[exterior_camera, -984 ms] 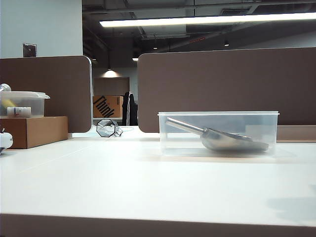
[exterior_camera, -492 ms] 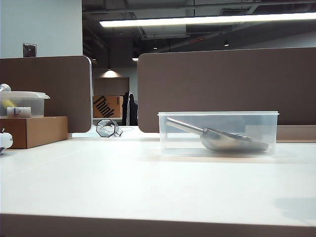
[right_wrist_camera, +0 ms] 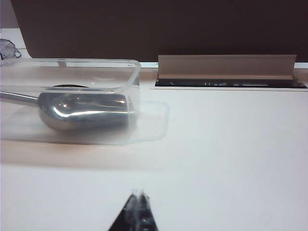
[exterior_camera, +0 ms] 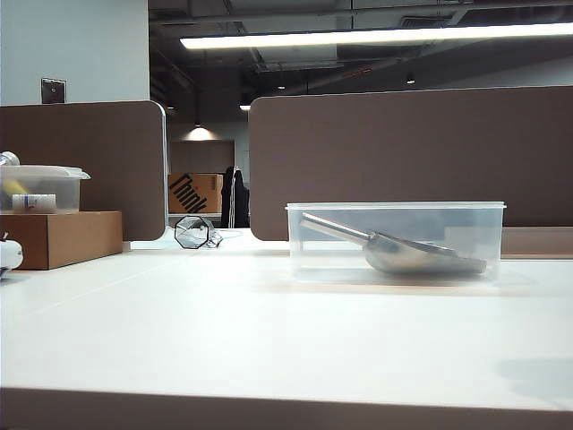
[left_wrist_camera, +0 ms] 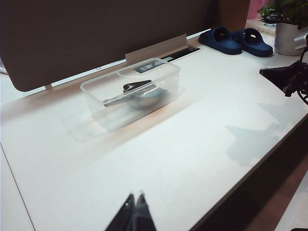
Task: Pick up the metal ice scoop from the table and place it inside the transparent plastic box.
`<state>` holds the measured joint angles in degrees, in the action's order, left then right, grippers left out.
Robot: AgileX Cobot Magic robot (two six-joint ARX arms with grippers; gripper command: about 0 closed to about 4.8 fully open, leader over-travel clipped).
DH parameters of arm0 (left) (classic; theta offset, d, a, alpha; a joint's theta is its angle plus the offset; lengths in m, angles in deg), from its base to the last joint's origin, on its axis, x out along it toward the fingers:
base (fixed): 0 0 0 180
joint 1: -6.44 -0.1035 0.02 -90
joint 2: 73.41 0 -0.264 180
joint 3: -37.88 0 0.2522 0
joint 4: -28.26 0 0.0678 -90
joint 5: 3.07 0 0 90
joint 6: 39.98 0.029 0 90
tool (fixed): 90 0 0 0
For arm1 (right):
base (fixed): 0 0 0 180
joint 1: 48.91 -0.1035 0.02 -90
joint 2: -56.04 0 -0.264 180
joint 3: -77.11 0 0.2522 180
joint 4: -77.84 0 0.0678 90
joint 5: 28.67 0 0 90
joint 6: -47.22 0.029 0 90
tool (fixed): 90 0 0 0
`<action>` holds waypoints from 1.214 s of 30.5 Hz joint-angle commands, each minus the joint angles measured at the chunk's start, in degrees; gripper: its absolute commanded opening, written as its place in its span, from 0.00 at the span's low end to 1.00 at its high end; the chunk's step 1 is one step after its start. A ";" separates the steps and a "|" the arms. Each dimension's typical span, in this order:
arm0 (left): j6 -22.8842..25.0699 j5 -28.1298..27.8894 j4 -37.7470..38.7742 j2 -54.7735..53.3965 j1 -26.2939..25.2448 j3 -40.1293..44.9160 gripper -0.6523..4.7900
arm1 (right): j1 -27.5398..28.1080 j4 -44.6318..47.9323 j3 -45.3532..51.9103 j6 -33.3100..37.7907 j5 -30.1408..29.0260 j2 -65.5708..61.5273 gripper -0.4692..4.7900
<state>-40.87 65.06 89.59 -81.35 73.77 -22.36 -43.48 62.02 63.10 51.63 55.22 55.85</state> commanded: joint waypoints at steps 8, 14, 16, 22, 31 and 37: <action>1.09 1.05 -13.55 0.37 -24.59 5.40 0.11 | -0.04 0.61 -0.07 -0.11 -0.02 0.00 0.09; -1.68 17.79 -33.31 2.64 -50.80 20.72 0.11 | -0.04 0.59 -0.07 -0.11 -0.02 0.00 0.09; -4.09 24.24 -37.46 3.06 -56.30 25.40 0.11 | -0.02 0.61 -0.07 -0.09 -0.04 0.00 0.09; -6.19 24.65 -42.45 3.96 -61.26 36.15 0.11 | -0.04 0.59 -0.07 -0.11 -0.02 0.00 0.09; -6.67 18.82 -43.89 7.80 -61.22 45.33 0.11 | -0.04 0.57 -0.07 -0.11 -0.04 0.00 0.09; -6.60 15.82 -42.93 7.80 -61.26 46.10 0.11 | -0.04 0.57 -0.07 -0.09 -0.04 -0.02 0.09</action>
<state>-47.40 82.00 47.28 -73.48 12.60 23.71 -43.53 61.97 63.08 51.63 55.22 55.85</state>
